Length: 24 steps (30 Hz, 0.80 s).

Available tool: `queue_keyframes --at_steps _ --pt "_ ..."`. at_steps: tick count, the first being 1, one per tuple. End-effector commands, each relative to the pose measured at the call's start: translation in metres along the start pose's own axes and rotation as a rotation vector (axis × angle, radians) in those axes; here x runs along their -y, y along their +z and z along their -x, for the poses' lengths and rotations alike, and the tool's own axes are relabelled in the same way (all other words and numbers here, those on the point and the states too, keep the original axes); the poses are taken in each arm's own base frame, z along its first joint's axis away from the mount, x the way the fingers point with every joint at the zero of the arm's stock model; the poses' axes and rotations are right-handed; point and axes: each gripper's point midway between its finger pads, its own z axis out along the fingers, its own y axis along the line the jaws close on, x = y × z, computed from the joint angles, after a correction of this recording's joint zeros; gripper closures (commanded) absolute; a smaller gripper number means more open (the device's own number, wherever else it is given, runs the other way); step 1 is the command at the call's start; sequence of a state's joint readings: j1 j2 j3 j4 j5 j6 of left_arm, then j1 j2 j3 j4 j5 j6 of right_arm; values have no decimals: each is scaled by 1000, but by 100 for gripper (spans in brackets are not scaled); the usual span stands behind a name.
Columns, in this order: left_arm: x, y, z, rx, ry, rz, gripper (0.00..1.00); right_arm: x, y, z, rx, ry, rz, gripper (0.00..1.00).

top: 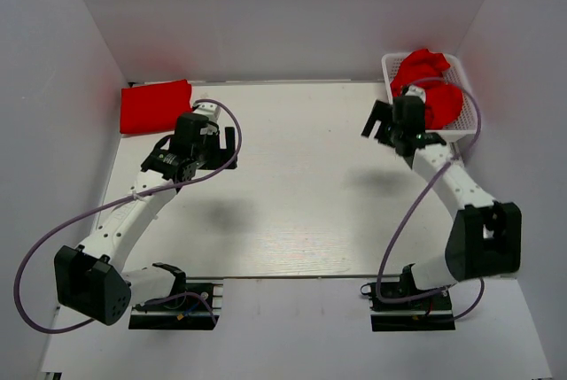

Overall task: Fold and stack the t-shirts
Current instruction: Grab crumpled tshirt from bin with the right arm

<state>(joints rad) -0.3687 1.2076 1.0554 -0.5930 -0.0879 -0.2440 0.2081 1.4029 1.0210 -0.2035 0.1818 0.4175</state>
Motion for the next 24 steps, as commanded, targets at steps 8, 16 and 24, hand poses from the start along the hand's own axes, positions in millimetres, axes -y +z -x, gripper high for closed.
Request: queue_keyframes --at_steps 8,16,24 --pt "-11 -10 8 37 19 62 0 91 68 130 -88 -71 -278 13" --pt "-14 -2 3 12 23 81 0 140 97 149 -110 -157 -319 14" --pt "-15 10 -7 -56 32 97 0 153 124 131 -169 -219 -239 20"
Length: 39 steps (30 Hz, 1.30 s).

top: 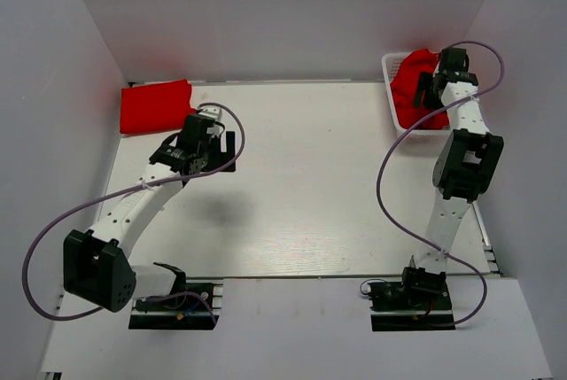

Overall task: Fold and stack the t-shirts
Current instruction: Grab crumpled tshirt from bin with the right arm

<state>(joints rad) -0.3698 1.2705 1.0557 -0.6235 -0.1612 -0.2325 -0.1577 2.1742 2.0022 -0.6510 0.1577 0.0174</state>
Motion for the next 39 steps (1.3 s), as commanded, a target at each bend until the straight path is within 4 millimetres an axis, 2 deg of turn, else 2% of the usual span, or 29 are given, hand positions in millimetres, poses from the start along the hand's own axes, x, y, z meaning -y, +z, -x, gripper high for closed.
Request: queue_keyframes --at_steps 1,3,4,7,9,13,16,17,18,22,24,26,27,29,30,32,33,35,36,39 --pt "1 -4 11 17 8 5 0 -2 -2 16 42 -43 40 24" --pt "1 -4 11 17 8 5 0 -2 1 16 54 -27 44 32" --pt "1 -4 11 17 8 5 0 -3 4 14 52 -23 51 43" --pt "3 -5 11 14 8 -7 0 -13 10 15 76 -30 106 46" --pt "3 -5 11 14 8 -7 0 -12 11 18 87 -27 116 48" --pt "3 -5 11 14 8 -7 0 -13 17 20 91 -12 124 67" --pt "3 -5 11 14 8 -7 0 -9 19 18 87 -2 116 76" --pt "3 -7 12 22 6 -9 0 -7 20 17 84 -2 109 91" --pt "3 -7 12 23 6 -9 0 -6 21 16 78 28 105 100" --pt "3 -12 16 42 3 -13 0 -2 15 21 96 46 100 100" --pt "3 -13 16 42 3 -13 0 -2 2 34 145 75 108 100" --pt "5 -15 17 49 2 -24 0 2 -24 59 240 93 115 100" --pt "5 -15 17 49 2 -24 0 4 -30 63 260 100 120 100" --pt "5 -18 19 57 0 -26 0 0 -57 86 343 105 160 100" --pt "5 -18 19 57 0 -26 0 0 -84 104 408 101 169 100" --pt "5 -18 19 57 0 -26 0 2 -104 116 456 97 171 100" --pt "6 -18 19 55 1 -37 0 4 -132 133 528 95 173 100" --pt "8 -18 18 53 1 -46 0 6 -155 148 590 95 173 100" --pt "8 -18 18 53 1 -46 0 8 -183 161 659 93 172 100" --pt "10 -20 19 51 1 -55 0 14 -227 182 775 103 160 100"
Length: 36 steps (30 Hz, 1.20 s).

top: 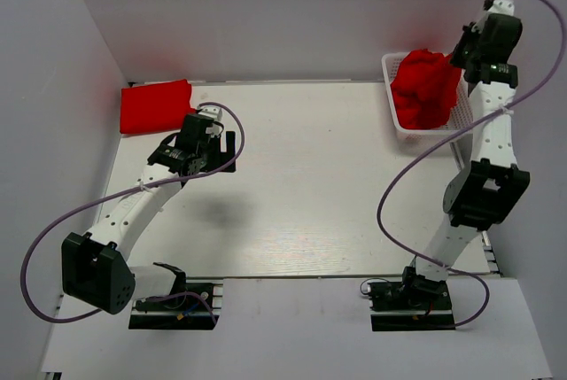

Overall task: Fold and stack the t-shirts
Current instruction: Grab crumpled tshirt from bin with the right arm, then move the tshirt to the center of the board

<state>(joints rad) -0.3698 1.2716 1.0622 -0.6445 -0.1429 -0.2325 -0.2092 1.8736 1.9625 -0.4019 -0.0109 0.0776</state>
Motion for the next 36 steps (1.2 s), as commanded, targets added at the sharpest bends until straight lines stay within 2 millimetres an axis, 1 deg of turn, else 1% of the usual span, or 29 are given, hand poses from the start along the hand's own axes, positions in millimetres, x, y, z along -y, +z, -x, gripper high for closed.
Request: queue_keyframes --at_steps 1,2,3,4,5,7,8,9,10,12,13,14,16,17,18,20,21,22,23,24,26,27,28,29,30,33,34,35,36 --pt "7 -19 22 70 0 -40 0 -13 -70 118 352 -1 26 100" --pt "9 -19 22 68 0 -49 0 -14 -78 128 386 -1 30 100" --pt "9 -19 22 68 0 -49 0 -20 -93 153 466 0 47 100" --pt "9 -19 22 68 0 -49 0 -21 -110 167 513 0 49 100" --pt "9 -19 22 68 0 -49 0 -25 -120 180 556 -7 60 100" --pt "9 -19 22 68 0 -49 0 -33 -155 217 675 -9 82 100" --pt "9 -19 22 68 0 -49 0 -35 -162 225 701 -8 92 100" --pt "9 -19 22 68 0 -49 0 -38 -178 239 747 -13 103 100" --pt "9 -19 22 68 0 -49 0 -40 -186 247 776 -14 113 100" --pt "9 -19 22 68 0 -49 0 -54 -228 279 926 -23 172 100" --pt "9 -19 22 68 0 -49 0 -54 -228 279 927 -23 171 100" --pt "9 -19 22 68 0 -49 0 -59 -246 290 977 -19 199 100" --pt "9 -19 22 68 0 -49 0 -67 -260 298 1024 -35 237 100" --pt "9 -19 22 68 0 -49 0 -71 -276 307 1069 -28 259 100" --pt "11 -19 22 66 0 -58 0 -80 -285 310 1092 -50 308 100" --pt "11 -19 22 66 1 -58 0 -86 -300 316 1122 -23 350 100" --pt "11 -21 25 75 -1 -60 0 -98 -313 317 1144 -27 429 100" --pt "11 -21 25 75 -1 -60 0 -104 -323 318 1157 -27 463 100" --pt "11 -21 25 75 -1 -60 0 -108 -328 318 1159 -25 496 100" --pt "11 -21 25 75 -1 -60 0 -130 -351 313 1158 -36 651 100" --pt "11 -21 25 75 -1 -60 0 -148 -374 308 1169 -81 762 100" --pt "11 -21 25 75 -1 -60 0 -159 -392 303 1155 -57 856 100" --pt "11 -21 25 75 -1 -60 0 -164 -403 301 1171 -71 890 100" --pt "11 -23 27 84 -2 -62 0 -167 -405 298 1161 -75 910 100" --pt "11 -23 27 84 -2 -62 0 -169 -414 298 1175 -76 926 100" --pt "10 -26 29 95 -3 -56 0 -178 -427 290 1158 -70 997 100" --pt "10 -26 29 95 -3 -56 0 -187 -427 280 1095 -67 1072 100" --pt "10 -26 29 95 -3 -56 0 -192 -431 275 1078 -69 1111 100" --pt "10 -26 29 95 -3 -56 0 -203 -430 261 1003 -62 1206 100"
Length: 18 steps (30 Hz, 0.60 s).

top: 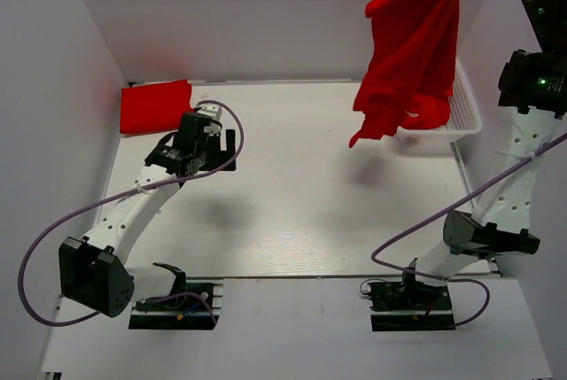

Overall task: Fold and stack the t-shirts
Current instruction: Move the tshirt to the center of the board

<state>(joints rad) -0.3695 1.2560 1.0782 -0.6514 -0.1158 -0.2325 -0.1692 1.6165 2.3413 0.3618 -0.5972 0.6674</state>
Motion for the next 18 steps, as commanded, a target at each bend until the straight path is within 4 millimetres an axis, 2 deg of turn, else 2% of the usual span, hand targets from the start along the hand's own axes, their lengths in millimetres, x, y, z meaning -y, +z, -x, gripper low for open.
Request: queue_keyframes --at_steps 1,3,5,6,7,8,13,14,15,16,18 --pt "5 -21 24 86 0 -26 0 -65 -5 8 -16 109 250 100" --pt "5 -21 24 86 0 -26 0 -79 -5 -4 -55 170 316 100" --pt "5 -21 24 86 0 -26 0 -83 -4 -19 -92 207 350 100" --pt "5 -21 24 86 0 -26 0 -94 -2 -23 -96 236 382 100" --pt "5 -21 24 86 0 -26 0 -107 2 -38 -122 286 425 100" --pt "5 -21 24 86 0 -26 0 -106 1 -43 -138 279 432 100" --pt "-1 -22 29 103 -3 8 0 -150 9 -94 -226 405 573 100" --pt "-1 -19 27 94 -2 10 0 -151 10 -116 -267 441 581 100" --pt "-4 -20 25 85 -1 24 0 -166 9 -123 -283 468 619 100" --pt "-6 -20 25 88 -1 38 0 -171 6 -132 -306 477 643 100" --pt "-9 -20 24 82 0 53 0 -180 -6 -167 -377 542 642 100"
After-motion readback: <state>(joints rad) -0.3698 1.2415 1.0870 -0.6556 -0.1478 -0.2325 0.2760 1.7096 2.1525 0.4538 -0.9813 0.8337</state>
